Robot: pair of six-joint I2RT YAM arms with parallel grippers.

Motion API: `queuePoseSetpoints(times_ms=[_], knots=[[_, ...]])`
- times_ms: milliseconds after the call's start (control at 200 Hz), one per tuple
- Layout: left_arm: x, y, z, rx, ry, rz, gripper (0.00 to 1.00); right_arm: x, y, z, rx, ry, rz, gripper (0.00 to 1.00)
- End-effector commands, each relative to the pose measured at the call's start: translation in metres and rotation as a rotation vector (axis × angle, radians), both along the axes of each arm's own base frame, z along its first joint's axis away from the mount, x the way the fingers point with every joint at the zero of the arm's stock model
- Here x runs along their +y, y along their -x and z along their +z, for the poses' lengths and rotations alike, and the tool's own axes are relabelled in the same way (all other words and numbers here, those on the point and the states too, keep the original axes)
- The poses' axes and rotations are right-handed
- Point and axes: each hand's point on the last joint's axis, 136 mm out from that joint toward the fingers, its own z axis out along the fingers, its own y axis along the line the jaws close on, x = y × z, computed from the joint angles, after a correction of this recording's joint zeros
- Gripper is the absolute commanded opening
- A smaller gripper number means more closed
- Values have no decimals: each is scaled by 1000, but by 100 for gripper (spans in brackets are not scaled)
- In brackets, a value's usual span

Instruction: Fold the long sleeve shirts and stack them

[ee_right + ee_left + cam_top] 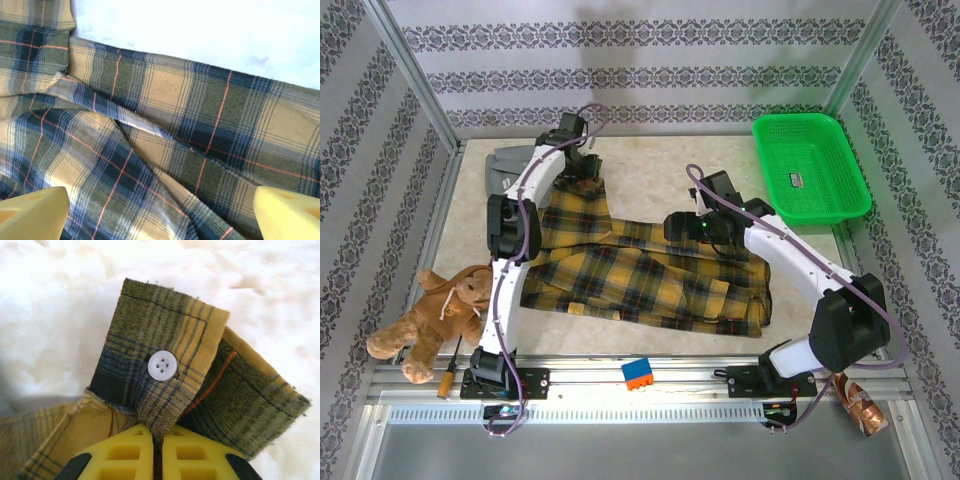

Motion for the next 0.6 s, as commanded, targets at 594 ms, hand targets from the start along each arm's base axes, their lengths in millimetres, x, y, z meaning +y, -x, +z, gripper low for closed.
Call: queuePoseSetpoints(times_ms=[594], knots=[[-50, 178, 191, -424, 295, -280, 12, -57, -17, 21, -46, -35, -249, 95]])
